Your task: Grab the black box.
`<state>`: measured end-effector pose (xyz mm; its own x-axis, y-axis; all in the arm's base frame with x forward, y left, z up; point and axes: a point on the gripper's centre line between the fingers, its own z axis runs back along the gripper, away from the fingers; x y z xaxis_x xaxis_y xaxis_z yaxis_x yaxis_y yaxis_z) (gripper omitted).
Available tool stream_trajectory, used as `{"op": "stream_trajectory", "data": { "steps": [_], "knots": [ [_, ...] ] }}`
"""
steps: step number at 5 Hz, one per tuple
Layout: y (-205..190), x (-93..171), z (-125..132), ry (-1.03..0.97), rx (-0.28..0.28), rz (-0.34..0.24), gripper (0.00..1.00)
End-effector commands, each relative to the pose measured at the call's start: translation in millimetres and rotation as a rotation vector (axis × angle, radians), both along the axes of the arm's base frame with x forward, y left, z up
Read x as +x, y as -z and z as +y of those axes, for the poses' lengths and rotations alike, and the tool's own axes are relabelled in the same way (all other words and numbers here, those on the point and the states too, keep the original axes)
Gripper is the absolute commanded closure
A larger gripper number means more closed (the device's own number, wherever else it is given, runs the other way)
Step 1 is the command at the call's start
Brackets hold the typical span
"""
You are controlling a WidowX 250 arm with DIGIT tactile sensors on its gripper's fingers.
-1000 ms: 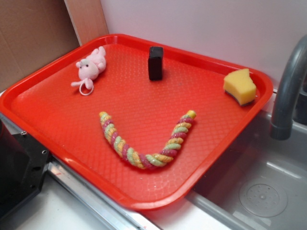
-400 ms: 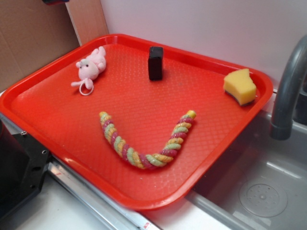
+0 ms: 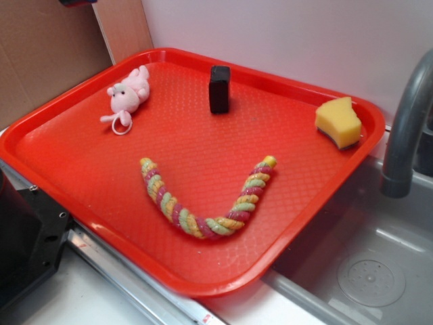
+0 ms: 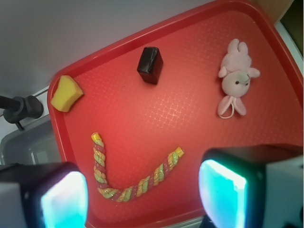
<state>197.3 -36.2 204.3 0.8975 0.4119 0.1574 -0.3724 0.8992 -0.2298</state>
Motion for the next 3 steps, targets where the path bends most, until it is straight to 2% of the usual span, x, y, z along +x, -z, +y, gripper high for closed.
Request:
{"op": "stream_trajectory", "data": {
  "steps": [1, 2, 3],
  "knots": [
    [62, 60, 17, -0.217, -0.025, 0.05, 0.0],
    [81, 91, 5, -0.276, 0.015, 0.082, 0.0],
    [94, 105, 7, -0.271, 0.07, 0.081, 0.0]
  ]
}}
